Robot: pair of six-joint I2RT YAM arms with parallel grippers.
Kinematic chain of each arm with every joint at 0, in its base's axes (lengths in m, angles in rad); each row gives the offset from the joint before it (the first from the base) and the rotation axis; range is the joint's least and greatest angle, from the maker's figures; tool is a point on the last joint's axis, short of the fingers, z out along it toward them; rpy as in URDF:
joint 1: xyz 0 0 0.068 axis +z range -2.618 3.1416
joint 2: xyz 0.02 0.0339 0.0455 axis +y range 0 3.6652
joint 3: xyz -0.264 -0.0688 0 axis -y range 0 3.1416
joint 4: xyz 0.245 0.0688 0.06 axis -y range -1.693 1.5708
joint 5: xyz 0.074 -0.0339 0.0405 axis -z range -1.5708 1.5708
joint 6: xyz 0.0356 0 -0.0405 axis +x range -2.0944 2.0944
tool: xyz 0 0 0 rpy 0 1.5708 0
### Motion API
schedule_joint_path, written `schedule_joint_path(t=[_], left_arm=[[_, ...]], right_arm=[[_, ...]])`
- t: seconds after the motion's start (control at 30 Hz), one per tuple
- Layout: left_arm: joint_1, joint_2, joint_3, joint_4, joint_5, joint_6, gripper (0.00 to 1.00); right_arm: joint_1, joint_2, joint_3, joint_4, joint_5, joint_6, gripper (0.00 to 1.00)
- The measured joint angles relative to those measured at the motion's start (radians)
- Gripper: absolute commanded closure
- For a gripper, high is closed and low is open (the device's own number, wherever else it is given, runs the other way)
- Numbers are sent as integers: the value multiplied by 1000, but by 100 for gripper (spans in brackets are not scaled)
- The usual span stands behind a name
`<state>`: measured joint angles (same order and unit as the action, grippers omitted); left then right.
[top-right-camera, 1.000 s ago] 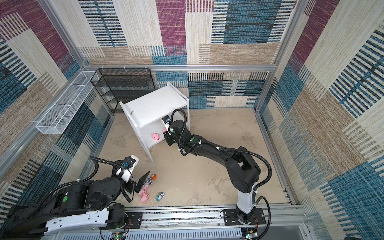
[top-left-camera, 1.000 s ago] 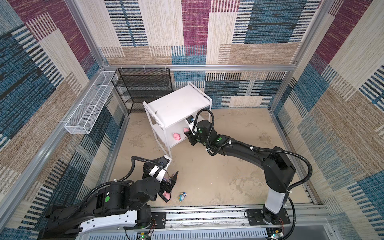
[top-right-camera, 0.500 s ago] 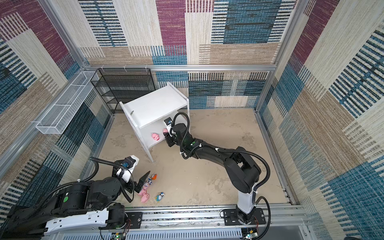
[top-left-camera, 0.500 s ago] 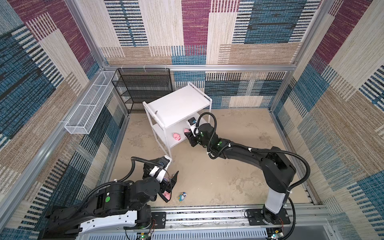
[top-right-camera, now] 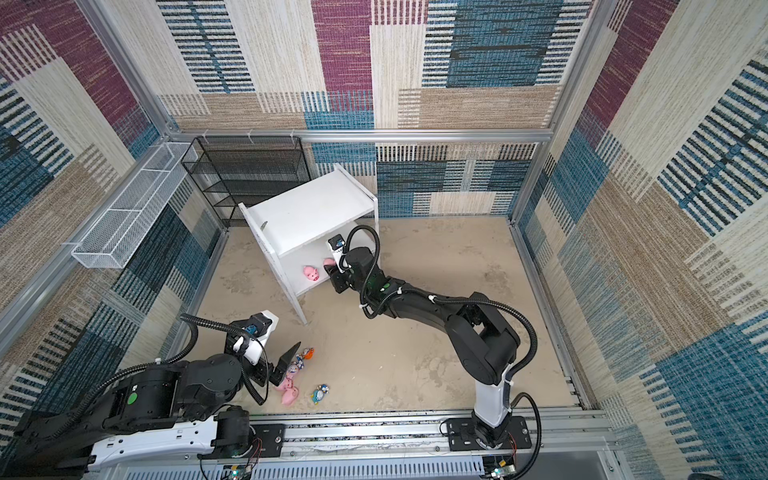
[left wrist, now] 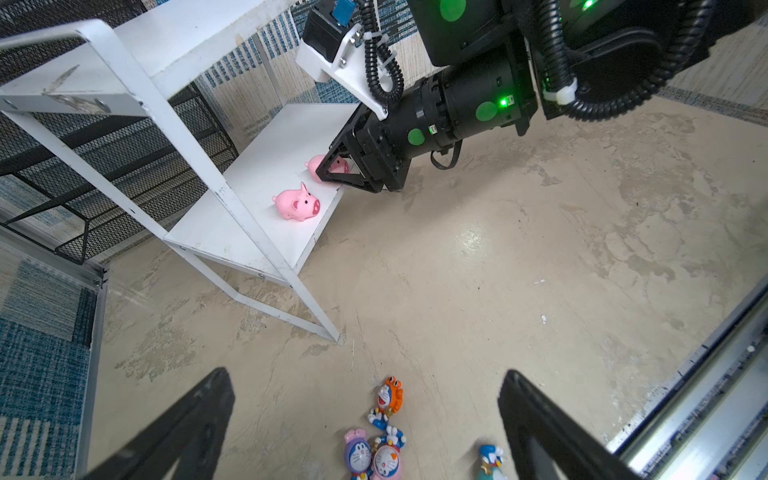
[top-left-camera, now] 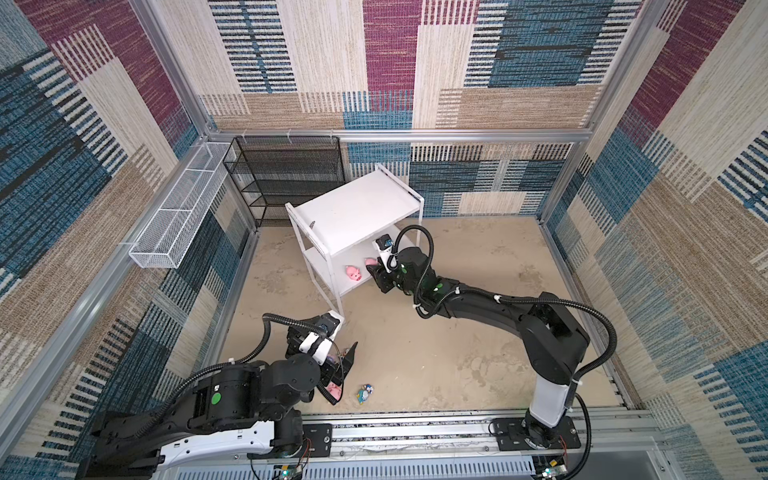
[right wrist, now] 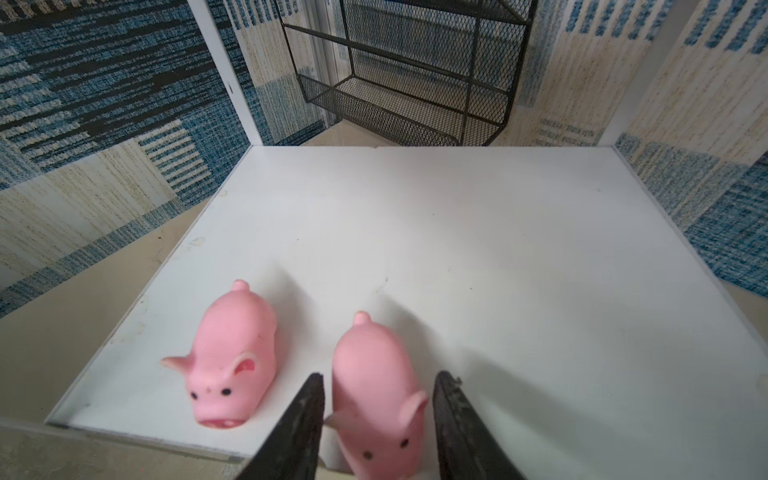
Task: Place and organize the plastic toys onto the shelf
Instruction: 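Open the right gripper to set the pig beside the first pig, then withdraw the open right gripper from the shelf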
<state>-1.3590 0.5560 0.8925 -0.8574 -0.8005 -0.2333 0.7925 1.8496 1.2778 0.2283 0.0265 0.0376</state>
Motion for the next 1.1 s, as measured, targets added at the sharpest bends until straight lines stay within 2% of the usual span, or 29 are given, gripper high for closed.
schedule_joint_path(t=[0.47, 0.77, 0.97, 1.1], left_arm=[[0, 0, 0, 0, 4, 0, 1], [0, 0, 0, 0, 4, 0, 1], [0, 1, 0, 0, 4, 0, 1], [0, 1, -3, 0, 3, 0, 1]], right_arm=[[0, -79, -59, 6, -5, 2, 41], [-2, -271, -217, -4, 6, 10, 19], [-2, -381, -335, -46, 61, 14, 13], [-5, -372, -339, -86, 86, 18, 13]])
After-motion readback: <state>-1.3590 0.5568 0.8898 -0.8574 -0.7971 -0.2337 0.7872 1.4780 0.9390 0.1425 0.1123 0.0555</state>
